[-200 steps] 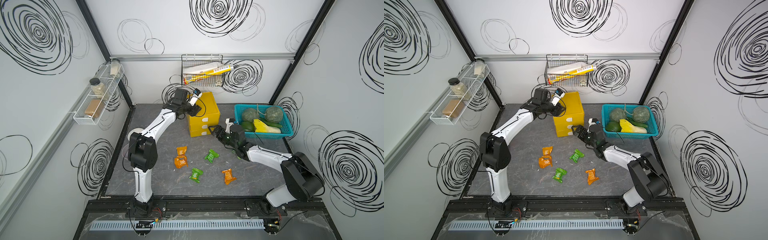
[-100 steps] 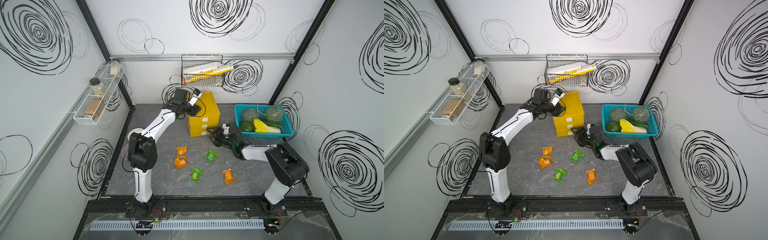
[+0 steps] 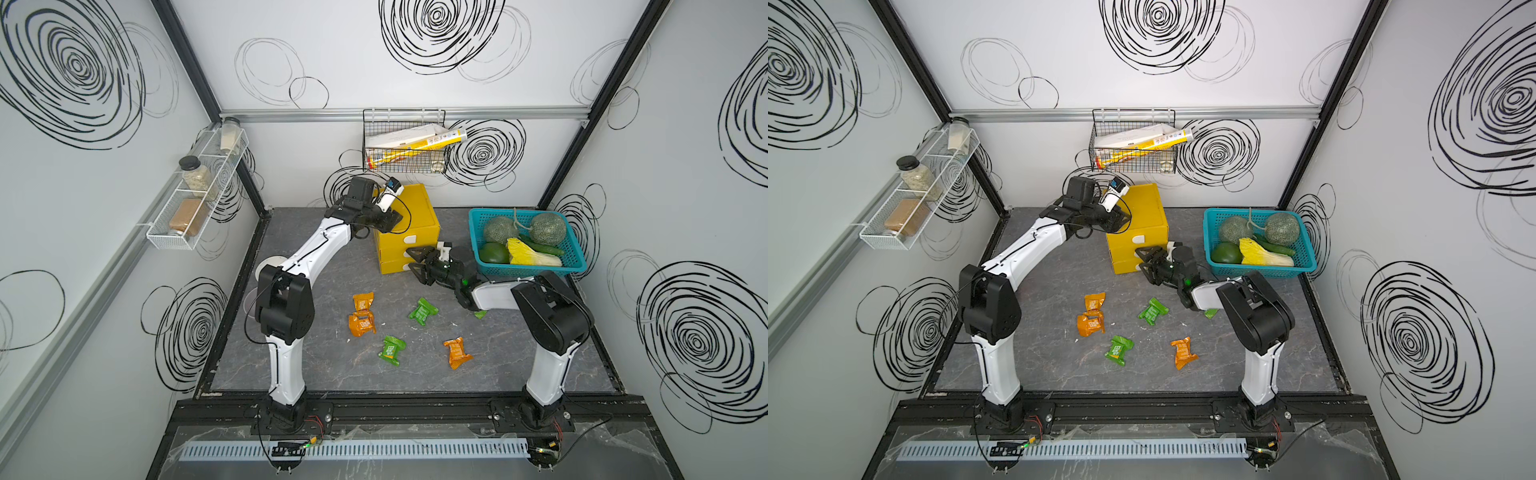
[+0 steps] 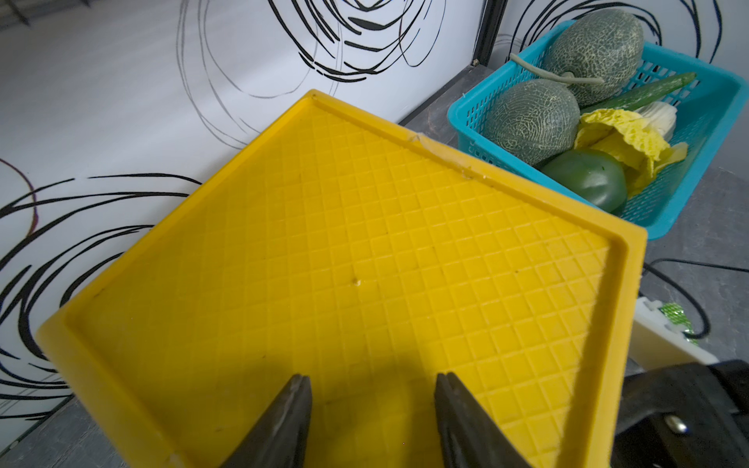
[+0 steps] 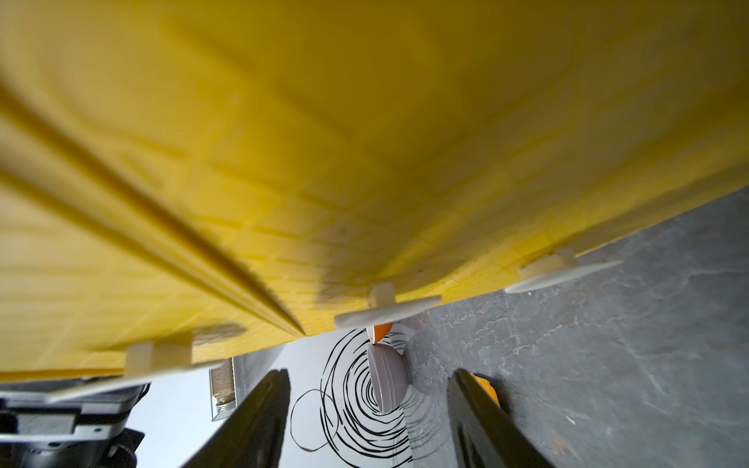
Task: Place the cookies into the drawer by color
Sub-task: Open the drawer in the storage box.
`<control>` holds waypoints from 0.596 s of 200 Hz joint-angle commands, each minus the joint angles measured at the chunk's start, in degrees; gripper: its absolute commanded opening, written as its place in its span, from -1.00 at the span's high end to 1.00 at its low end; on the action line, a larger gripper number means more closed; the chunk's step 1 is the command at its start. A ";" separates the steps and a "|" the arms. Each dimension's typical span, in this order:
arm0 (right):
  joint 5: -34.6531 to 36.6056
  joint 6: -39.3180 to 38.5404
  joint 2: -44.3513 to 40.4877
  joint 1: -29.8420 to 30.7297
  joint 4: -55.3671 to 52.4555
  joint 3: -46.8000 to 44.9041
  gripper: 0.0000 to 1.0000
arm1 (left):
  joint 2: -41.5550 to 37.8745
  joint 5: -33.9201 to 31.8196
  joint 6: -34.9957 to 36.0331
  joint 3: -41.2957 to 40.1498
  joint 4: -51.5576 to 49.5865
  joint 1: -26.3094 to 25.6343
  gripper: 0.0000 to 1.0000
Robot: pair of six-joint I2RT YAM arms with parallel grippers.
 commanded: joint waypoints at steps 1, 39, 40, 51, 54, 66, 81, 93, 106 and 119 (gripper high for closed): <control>1.04 0.65 0.91 -0.34 2.89 1.84 -0.28 | 1.69 -0.85 0.13 -1.81 -11.18 0.81 -0.09; 2.57 -1.09 2.17 -0.46 2.23 3.15 -0.22 | 1.87 -0.51 -0.01 -1.85 -11.18 0.86 -0.09; 2.62 -1.18 2.18 -0.47 2.23 3.21 -0.22 | 1.87 -0.50 -0.01 -1.85 -11.18 0.85 -0.09; 2.91 -1.34 2.56 -0.49 2.23 3.52 -0.21 | 1.96 -0.50 0.03 -1.86 -11.17 0.85 -0.09; 2.95 -1.40 2.65 -0.53 2.21 3.57 -0.20 | 1.96 -0.54 0.06 -1.85 -11.18 0.85 -0.09; 3.04 -1.74 3.18 -0.67 2.38 3.86 -0.16 | 2.04 -0.50 0.00 -1.80 -11.09 0.86 -0.10; 3.30 -1.82 3.59 -0.84 2.74 3.88 -0.13 | 2.04 -0.51 -0.06 -1.71 -11.09 0.92 -0.09; 3.51 -2.01 3.85 -0.84 2.85 3.95 -0.13 | 2.04 -0.50 -0.06 -1.61 -11.09 0.94 -0.09; 3.62 -2.44 4.16 -0.93 2.94 4.04 -0.13 | 2.13 -0.42 -0.02 -1.59 -11.10 0.97 -0.09; 3.63 -2.64 4.45 -0.93 2.94 4.12 -0.14 | 2.22 -0.43 0.06 -1.51 -11.09 1.02 -0.09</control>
